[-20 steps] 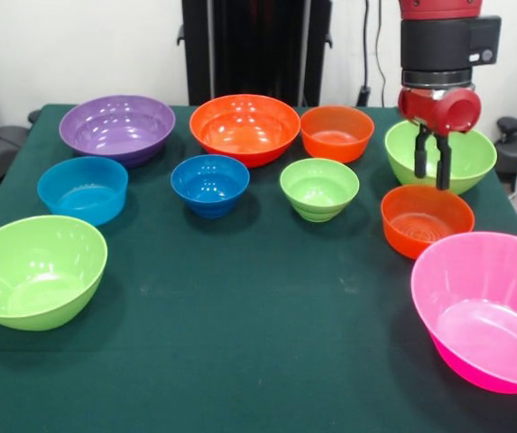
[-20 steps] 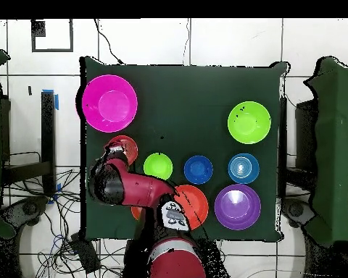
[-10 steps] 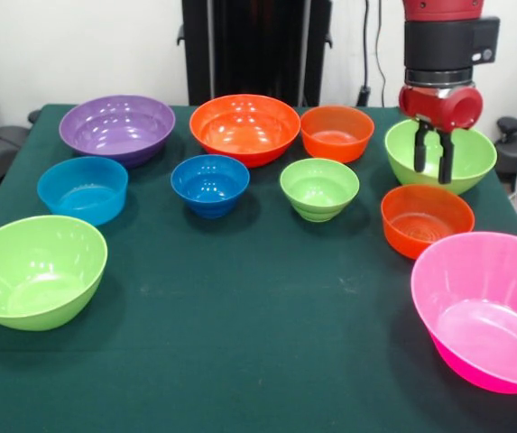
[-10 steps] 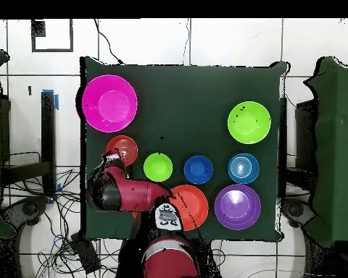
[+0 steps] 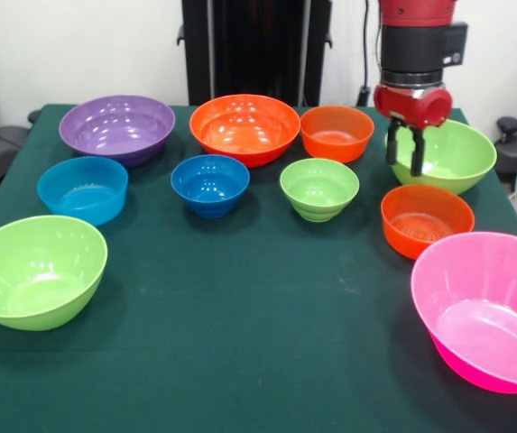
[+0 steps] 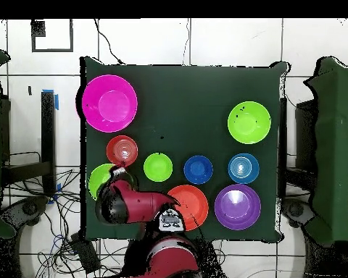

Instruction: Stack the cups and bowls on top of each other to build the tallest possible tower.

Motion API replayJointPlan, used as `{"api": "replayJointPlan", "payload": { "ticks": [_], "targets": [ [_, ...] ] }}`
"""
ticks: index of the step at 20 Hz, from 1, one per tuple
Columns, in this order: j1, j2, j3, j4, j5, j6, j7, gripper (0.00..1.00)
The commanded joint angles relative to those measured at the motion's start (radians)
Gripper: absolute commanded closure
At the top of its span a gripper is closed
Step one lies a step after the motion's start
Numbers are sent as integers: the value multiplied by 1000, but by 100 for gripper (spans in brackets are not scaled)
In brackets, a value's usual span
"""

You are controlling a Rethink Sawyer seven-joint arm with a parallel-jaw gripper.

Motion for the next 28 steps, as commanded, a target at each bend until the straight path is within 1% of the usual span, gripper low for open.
{"api": "replayJointPlan", "payload": {
  "ticks": [1, 9, 12, 13, 16, 19, 22, 24, 28],
  "targets": [
    [-41, 88, 4, 101, -135, -118, 49, 0],
    [-86, 114, -34, 173, -253, -210, 54, 0],
    [-97, 125, -50, 179, -284, -227, 49, 0],
    [-103, 143, -61, 175, -295, -239, 47, 0],
    [-109, 165, -83, 166, -312, -255, 45, 0],
    [-113, 210, -118, 139, -320, -272, 36, 0],
    [-120, 223, -134, 130, -323, -272, 42, 0],
    [-124, 220, -137, 128, -329, -266, 41, 0],
    [-133, 186, -127, 136, -335, -233, 44, 0]
  ]
}}
